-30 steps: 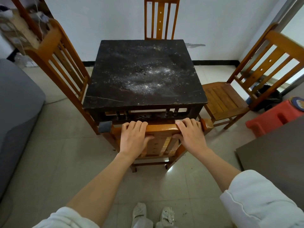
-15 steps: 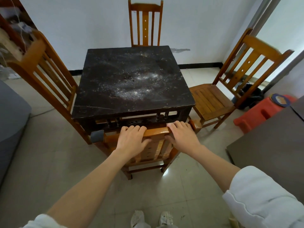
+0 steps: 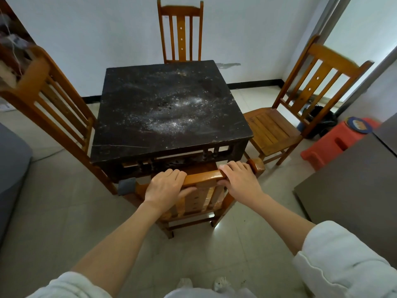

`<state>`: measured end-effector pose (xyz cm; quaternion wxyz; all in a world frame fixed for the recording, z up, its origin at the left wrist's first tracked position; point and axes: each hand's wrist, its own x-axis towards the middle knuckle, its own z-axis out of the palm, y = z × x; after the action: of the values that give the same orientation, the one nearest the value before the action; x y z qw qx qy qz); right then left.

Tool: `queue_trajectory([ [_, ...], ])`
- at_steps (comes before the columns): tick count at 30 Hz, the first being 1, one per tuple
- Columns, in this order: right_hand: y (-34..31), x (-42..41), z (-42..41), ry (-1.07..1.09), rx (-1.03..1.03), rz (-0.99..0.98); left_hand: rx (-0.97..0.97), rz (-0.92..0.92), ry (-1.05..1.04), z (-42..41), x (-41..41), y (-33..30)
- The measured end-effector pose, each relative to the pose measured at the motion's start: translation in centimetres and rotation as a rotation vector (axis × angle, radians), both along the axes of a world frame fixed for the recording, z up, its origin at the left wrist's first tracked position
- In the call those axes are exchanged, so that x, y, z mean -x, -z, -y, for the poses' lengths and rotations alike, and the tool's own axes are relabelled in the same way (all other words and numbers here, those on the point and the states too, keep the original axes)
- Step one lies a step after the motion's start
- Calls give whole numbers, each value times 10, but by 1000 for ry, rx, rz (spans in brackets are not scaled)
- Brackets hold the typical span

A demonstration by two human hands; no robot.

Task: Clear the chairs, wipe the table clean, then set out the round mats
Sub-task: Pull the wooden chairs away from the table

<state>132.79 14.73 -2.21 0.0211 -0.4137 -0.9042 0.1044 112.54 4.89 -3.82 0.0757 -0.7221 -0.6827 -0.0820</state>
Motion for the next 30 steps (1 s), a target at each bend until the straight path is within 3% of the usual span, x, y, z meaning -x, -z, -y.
queue_trajectory([
  [3,-2,0,1,-1,0,4,49,32,-35,4,-3,-6],
  [7,-15,3,-4,-15,123,46,158,214,-125,-8,-9,-15],
  [10,-37,6,-12,79,293,-161,178,335,-190,-31,-13,-27],
  [15,-78,-2,-48,308,297,-493,227,372,-169,-93,-24,-56],
  [23,-75,-80,-148,503,336,-438,274,442,-41,-218,-97,-82],
  [30,-65,-195,-285,573,315,-466,246,548,-22,-368,-210,-83],
])
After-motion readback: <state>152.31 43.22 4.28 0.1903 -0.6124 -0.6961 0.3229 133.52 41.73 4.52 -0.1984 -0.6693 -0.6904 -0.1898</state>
